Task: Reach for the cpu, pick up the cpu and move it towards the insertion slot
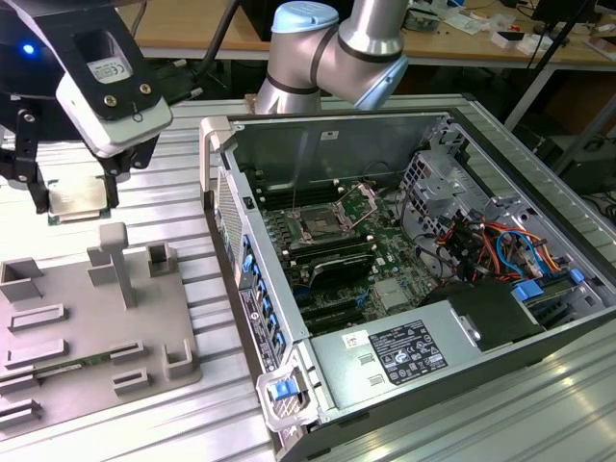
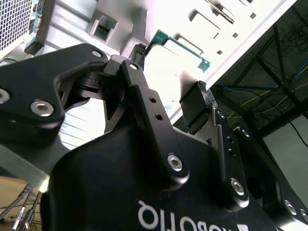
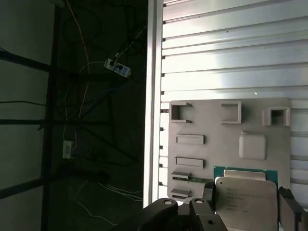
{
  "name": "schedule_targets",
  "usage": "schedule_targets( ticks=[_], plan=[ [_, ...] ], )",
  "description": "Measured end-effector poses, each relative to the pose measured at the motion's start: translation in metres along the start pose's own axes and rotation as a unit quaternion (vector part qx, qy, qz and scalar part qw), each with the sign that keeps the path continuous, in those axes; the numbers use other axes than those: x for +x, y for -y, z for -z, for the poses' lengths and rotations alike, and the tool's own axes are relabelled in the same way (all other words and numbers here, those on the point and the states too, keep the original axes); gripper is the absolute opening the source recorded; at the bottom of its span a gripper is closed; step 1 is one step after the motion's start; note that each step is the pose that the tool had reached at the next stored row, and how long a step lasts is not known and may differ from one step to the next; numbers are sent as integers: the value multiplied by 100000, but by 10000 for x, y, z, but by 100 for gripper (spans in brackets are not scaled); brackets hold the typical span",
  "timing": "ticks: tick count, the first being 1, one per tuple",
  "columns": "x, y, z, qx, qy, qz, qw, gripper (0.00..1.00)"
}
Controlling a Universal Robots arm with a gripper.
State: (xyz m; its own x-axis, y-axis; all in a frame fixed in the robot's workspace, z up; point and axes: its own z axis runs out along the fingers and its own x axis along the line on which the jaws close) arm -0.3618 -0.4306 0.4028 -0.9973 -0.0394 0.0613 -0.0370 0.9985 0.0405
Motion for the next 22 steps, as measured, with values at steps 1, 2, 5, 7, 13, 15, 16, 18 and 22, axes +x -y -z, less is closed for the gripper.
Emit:
schedule_targets(
  ticks=[1,2,5,7,13,15,16,18,22],
  plan=[
    [-14,1,1,1,-24,3,100000,55],
    [-30,1,2,1,-48,0,100000,55],
    [-114,4,7,-10,-182,-9,100000,55],
    [-141,5,9,-8,-236,-12,100000,55],
    [-255,10,16,-17,-448,-13,99999,55],
    [-312,12,19,-24,-546,-24,99999,55],
    [-337,13,21,-25,-579,-24,99998,55],
    [-360,14,23,-25,-596,-25,99998,55],
    [-445,17,28,-31,-690,-29,99998,55]
  ],
)
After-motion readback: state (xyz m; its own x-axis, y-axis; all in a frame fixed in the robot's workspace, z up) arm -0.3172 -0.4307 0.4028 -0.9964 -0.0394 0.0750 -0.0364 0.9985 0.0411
